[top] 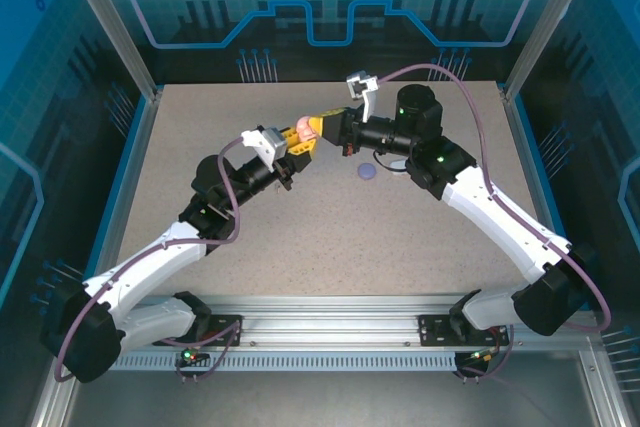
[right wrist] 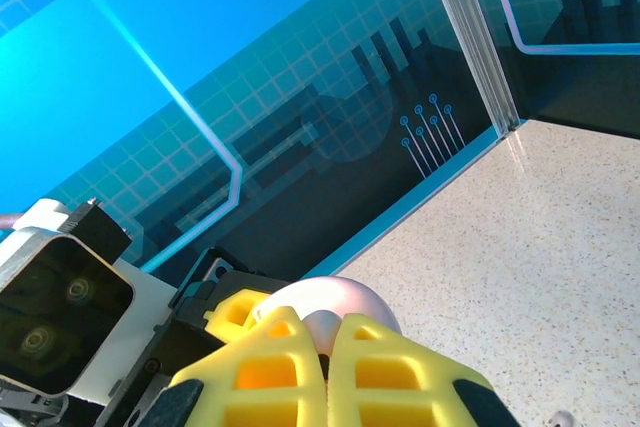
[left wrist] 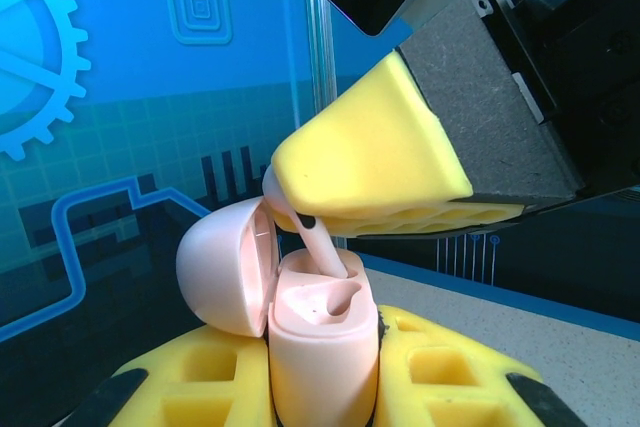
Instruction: Insert wireless bluetooth earbuds into charging case
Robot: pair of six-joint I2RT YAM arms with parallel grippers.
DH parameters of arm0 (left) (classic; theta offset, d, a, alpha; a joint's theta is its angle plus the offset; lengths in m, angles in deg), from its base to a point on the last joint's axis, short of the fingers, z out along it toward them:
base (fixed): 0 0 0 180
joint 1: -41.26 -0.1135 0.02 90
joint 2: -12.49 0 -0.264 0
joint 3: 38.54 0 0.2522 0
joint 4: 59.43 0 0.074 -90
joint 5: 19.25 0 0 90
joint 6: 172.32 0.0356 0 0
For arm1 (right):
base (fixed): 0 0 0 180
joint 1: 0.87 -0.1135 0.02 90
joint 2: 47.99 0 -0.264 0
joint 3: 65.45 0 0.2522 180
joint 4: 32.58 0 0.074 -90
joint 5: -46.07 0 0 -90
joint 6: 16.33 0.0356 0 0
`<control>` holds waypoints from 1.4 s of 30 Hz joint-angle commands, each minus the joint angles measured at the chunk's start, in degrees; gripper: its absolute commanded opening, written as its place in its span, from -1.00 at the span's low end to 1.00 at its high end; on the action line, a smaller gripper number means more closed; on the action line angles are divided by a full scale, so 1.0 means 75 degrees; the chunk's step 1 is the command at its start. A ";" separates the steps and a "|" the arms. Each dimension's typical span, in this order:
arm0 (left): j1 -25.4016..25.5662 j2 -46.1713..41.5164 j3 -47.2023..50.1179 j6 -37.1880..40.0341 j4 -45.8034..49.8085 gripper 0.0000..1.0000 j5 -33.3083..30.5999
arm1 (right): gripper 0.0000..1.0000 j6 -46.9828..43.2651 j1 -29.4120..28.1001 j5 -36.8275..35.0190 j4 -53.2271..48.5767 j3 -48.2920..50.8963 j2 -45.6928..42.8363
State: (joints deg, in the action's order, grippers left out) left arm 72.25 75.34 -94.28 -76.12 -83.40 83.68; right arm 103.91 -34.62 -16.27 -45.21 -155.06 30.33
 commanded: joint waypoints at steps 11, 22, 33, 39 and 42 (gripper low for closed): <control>0.0058 -0.0263 -0.0339 0.0207 -0.0270 -1.00 -0.0192 | -0.81 -0.0320 0.0071 -0.0705 -0.0716 0.0262 -0.0384; 0.0060 -0.0283 -0.0312 0.0171 -0.0201 -1.00 -0.0134 | -0.88 -0.0056 0.0071 -0.0613 -0.0548 0.0030 -0.0242; 0.0055 -0.0208 -0.0315 0.0164 -0.0091 -1.00 0.0012 | -1.00 0.0613 0.0060 -0.0106 0.0375 -0.0089 -0.0258; 0.0071 -0.0224 -0.0310 0.0187 -0.0087 -1.00 -0.0023 | -1.00 0.0609 0.0025 -0.0055 0.0330 -0.0143 -0.0288; 0.0066 -0.0231 -0.0339 0.0216 -0.0083 -1.00 -0.0033 | -1.00 0.0632 0.0013 -0.0079 0.0341 -0.0007 -0.0306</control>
State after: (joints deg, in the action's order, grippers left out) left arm 72.88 75.10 -94.28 -75.70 -81.94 83.66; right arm 108.00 -34.58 -17.89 -44.40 -154.56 28.52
